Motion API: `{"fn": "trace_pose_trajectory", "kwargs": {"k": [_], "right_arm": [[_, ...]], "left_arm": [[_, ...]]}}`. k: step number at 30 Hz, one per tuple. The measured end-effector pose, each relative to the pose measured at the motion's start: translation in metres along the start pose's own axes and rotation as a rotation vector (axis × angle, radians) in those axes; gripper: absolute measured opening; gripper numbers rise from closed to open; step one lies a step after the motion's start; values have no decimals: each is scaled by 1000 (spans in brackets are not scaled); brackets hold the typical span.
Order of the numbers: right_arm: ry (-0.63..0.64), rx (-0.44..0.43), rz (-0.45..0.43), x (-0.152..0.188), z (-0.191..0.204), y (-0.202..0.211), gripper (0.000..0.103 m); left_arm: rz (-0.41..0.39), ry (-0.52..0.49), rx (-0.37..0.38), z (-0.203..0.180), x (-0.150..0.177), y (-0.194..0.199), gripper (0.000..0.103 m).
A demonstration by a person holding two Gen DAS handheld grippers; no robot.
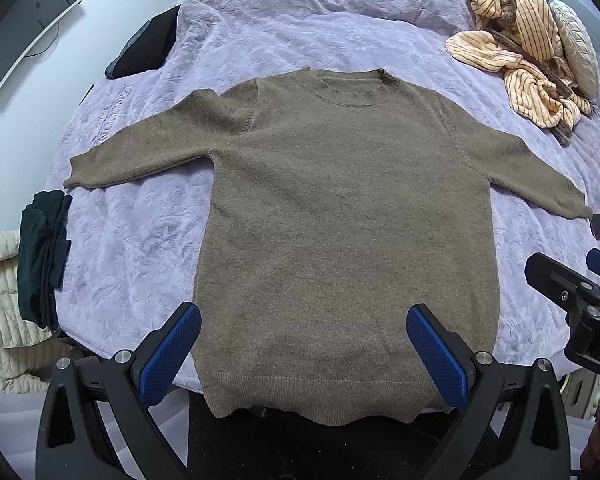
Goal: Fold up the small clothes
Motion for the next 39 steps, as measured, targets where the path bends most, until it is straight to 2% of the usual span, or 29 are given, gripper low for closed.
{"fn": "trace_pose_trajectory", "kwargs": {"k": [25, 31, 35, 39], "right_arm": [[37, -42, 12, -7, 4, -8, 103], [24, -52, 24, -9, 5, -15, 103], [26, -49, 58, -10, 13, -25, 103], [64, -49, 61, -13, 37, -29, 103]], "left_arm": [[-3, 45, -43, 5, -1, 5, 103], [12, 61, -3, 11, 1, -1, 103], [-19, 113, 61, 35, -6, -2, 103], [-81, 224, 61, 93, -21, -6, 103]]}}
Point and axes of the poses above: each gripper's, at about its wrist camera, not at the fingertips, and y roughly against the way its jaws point, z to its left, x to its underside, the point moved 7 cm from there along -y, roughly the way its jaws point, and after that the axes turned 3 degrees about -y, right-handed, at the moved point
